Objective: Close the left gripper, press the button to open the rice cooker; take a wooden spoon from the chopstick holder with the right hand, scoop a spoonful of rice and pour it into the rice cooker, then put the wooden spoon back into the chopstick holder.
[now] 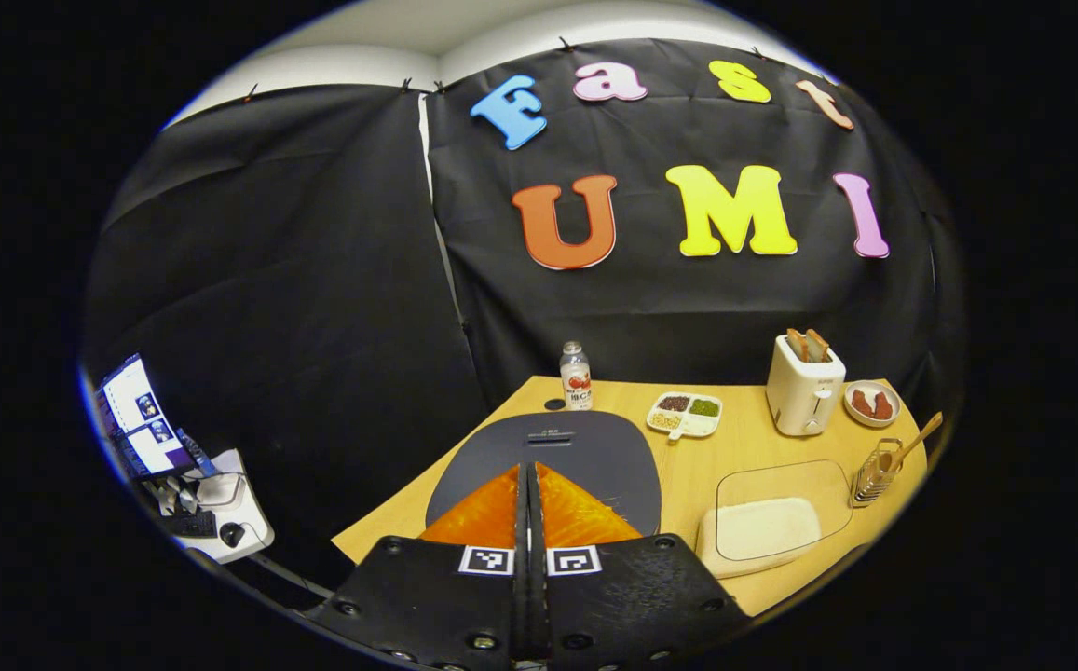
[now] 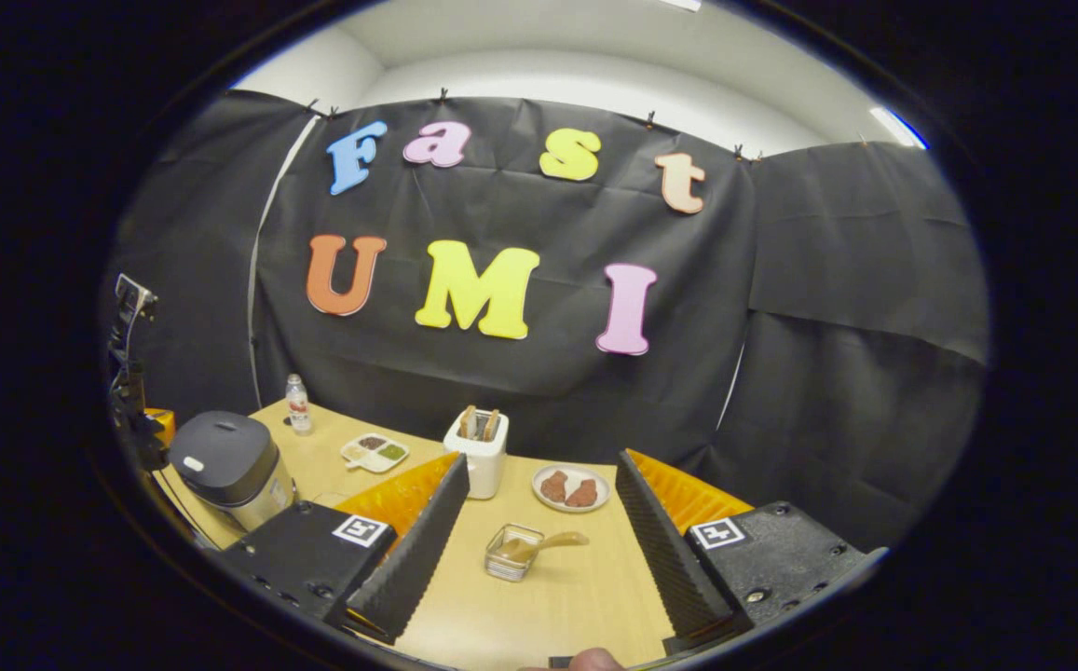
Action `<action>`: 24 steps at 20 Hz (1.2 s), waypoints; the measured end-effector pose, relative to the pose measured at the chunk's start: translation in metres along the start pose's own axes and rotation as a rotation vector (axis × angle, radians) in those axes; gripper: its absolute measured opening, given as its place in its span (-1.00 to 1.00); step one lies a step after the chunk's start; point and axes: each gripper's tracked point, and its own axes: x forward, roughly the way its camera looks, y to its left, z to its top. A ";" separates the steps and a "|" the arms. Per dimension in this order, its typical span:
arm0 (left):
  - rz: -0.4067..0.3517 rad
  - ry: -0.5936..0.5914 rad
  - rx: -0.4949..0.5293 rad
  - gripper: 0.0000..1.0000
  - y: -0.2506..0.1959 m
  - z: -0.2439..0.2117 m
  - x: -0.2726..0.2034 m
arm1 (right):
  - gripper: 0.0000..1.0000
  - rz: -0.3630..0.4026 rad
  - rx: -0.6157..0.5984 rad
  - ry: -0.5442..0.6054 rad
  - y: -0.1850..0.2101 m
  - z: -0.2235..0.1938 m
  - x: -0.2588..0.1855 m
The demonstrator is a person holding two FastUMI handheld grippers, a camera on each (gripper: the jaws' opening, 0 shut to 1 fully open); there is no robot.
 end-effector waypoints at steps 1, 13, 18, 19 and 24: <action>0.008 0.021 0.003 -1.00 0.002 -0.008 0.006 | 1.00 0.001 -0.004 0.010 0.002 -0.003 0.001; 0.030 0.170 0.032 -1.00 0.002 -0.073 0.029 | 1.00 -0.006 -0.029 0.046 0.005 -0.013 0.002; 0.039 0.212 -0.016 -1.00 0.001 -0.078 0.029 | 1.00 0.009 -0.005 0.071 0.007 -0.018 0.003; 0.040 0.226 -0.004 -1.00 0.000 -0.080 0.031 | 1.00 0.010 -0.003 0.071 0.008 -0.017 0.002; 0.065 0.227 0.023 -0.99 -0.001 -0.080 0.032 | 1.00 0.010 -0.017 0.070 0.005 -0.018 0.006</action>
